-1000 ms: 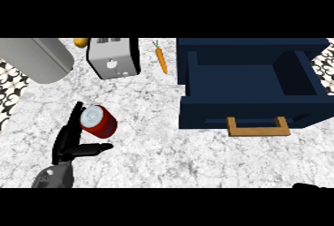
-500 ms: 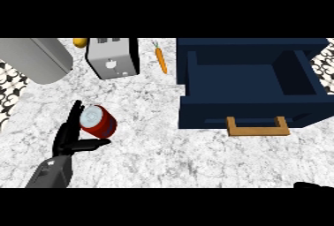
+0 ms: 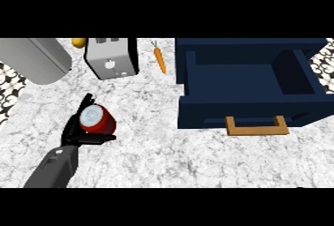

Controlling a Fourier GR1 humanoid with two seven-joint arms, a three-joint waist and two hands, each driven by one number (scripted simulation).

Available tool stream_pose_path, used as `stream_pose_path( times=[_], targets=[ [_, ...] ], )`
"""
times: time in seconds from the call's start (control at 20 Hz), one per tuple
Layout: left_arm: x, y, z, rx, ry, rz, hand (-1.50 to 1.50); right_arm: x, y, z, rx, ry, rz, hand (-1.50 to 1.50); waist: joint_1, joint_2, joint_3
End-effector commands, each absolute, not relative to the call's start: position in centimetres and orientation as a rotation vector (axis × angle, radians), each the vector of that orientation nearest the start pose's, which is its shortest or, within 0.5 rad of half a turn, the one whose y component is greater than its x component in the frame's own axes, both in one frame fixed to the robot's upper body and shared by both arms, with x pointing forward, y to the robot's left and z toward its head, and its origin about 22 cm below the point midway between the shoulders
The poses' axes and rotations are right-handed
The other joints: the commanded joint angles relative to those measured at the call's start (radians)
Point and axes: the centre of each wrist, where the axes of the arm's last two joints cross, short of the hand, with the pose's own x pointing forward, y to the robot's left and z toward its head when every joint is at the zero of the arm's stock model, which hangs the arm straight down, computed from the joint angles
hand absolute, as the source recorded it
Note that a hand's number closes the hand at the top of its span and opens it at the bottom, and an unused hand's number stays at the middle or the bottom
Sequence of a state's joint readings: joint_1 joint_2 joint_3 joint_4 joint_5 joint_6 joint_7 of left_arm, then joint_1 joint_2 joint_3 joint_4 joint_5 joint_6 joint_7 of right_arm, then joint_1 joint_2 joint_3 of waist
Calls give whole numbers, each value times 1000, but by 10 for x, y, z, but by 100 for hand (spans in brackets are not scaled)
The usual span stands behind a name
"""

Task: Pick up the can, place it into the drawer and close the drawer

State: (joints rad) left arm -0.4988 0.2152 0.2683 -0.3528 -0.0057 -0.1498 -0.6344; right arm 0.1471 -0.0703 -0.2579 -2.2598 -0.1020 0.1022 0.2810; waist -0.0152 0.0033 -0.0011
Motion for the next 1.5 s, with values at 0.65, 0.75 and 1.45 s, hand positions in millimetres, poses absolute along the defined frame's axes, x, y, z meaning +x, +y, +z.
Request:
stream_pose_path(
  times=[0.65,0.75,1.45],
  targets=[
    [323,257,-114,-133,-1550,9,150,160,-303,141,-222,-1862,-40,-150,-9,3,0],
    [325,233,-115,-87,-1569,47,150,165,-302,147,-231,-1847,-56,-150,-2,1,0],
    [372,184,-53,-132,-1627,9,150,155,-312,149,-289,-1877,-73,-150,18,-9,2]
  ],
)
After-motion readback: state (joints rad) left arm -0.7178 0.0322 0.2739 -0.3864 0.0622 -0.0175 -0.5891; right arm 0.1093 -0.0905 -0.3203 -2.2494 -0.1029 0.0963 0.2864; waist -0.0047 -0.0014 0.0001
